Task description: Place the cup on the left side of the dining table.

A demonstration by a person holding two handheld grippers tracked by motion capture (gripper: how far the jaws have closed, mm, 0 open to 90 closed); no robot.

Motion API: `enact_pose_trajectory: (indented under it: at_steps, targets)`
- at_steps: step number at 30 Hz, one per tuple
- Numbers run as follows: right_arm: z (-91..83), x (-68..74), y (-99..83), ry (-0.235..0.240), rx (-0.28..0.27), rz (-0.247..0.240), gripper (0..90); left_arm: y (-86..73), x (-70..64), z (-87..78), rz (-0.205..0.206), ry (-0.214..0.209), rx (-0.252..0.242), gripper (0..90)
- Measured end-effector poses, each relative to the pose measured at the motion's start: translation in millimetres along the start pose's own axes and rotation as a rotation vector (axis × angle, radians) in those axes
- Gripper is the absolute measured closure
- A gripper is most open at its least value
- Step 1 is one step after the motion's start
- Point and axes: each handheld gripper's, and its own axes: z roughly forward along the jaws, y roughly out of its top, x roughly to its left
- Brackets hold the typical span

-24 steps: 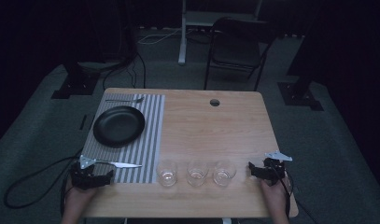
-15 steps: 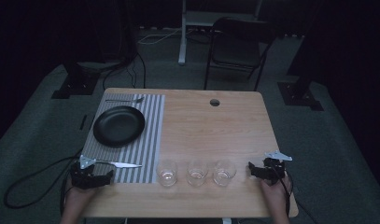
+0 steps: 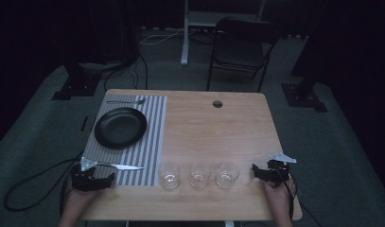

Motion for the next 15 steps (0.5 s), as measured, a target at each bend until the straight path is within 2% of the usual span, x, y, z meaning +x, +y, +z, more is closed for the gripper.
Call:
enact_pose_trajectory:
  at_steps: [3,9,10,15]
  targets:
    - [0.0,0.0,0.0,0.0,0.0,0.0,11.0,0.4,0.1,-0.4,-0.003,0.001,0.003,2.0]
    - [0.0,0.0,0.0,0.0,0.0,0.0,11.0,0.5,-3.2,-3.4,0.024,0.001,0.006,2.0]
    - [0.0,0.0,0.0,0.0,0.0,0.0,11.0,0.6,-4.4,-5.1,0.034,-0.012,-0.004,2.0]
    - [0.0,0.0,0.0,0.0,0.0,0.0,11.0,1.4,-6.7,-4.3,0.049,-0.046,0.011,2.0]
